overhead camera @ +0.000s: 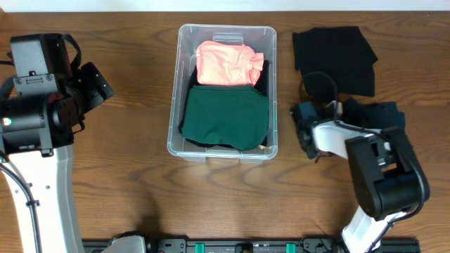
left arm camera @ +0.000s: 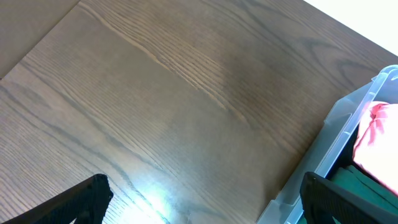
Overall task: Pack container
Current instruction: 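Grasp the dark teal garment with the right gripper, then lift the teal garment and carry it left over the container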
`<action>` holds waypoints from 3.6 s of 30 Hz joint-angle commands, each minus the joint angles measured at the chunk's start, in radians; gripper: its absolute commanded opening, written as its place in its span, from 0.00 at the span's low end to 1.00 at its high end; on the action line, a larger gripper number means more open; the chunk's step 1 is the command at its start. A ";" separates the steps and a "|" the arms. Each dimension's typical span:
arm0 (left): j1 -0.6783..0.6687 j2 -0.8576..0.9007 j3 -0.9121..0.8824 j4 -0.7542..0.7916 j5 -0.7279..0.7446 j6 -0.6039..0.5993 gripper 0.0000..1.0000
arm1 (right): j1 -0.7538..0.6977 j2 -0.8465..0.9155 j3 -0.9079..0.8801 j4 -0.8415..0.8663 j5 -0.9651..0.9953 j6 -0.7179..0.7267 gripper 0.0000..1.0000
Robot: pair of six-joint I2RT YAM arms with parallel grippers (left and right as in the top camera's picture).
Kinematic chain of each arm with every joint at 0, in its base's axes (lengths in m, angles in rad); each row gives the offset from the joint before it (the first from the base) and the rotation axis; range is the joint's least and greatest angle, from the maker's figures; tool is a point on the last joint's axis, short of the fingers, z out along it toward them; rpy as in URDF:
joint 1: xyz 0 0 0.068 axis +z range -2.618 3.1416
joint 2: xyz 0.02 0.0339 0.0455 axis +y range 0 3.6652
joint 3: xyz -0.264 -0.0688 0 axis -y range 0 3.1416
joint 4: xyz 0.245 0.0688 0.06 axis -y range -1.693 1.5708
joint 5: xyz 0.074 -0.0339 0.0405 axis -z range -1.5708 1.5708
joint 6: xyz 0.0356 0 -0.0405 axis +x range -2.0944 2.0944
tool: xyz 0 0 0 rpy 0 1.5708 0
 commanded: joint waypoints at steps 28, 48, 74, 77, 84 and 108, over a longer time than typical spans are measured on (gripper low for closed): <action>0.005 0.004 0.004 0.000 -0.012 0.017 0.98 | -0.119 0.100 -0.069 0.007 -0.627 0.027 0.02; 0.005 0.004 0.004 0.000 -0.012 0.017 0.98 | -0.098 -0.204 0.193 -0.311 -0.626 0.148 0.01; 0.005 0.004 0.004 0.000 -0.011 0.017 0.98 | 0.275 -0.219 0.843 0.010 -0.651 -0.243 0.01; 0.005 0.004 0.004 0.000 -0.012 0.017 0.98 | 0.310 -0.134 0.843 0.107 -0.669 -0.266 0.01; 0.005 0.004 0.004 0.000 -0.011 0.017 0.98 | 0.383 0.084 0.843 0.142 -0.681 -0.268 0.01; 0.005 0.004 0.004 0.000 -0.012 0.017 0.98 | 0.460 0.046 0.844 0.081 -0.683 -0.241 0.81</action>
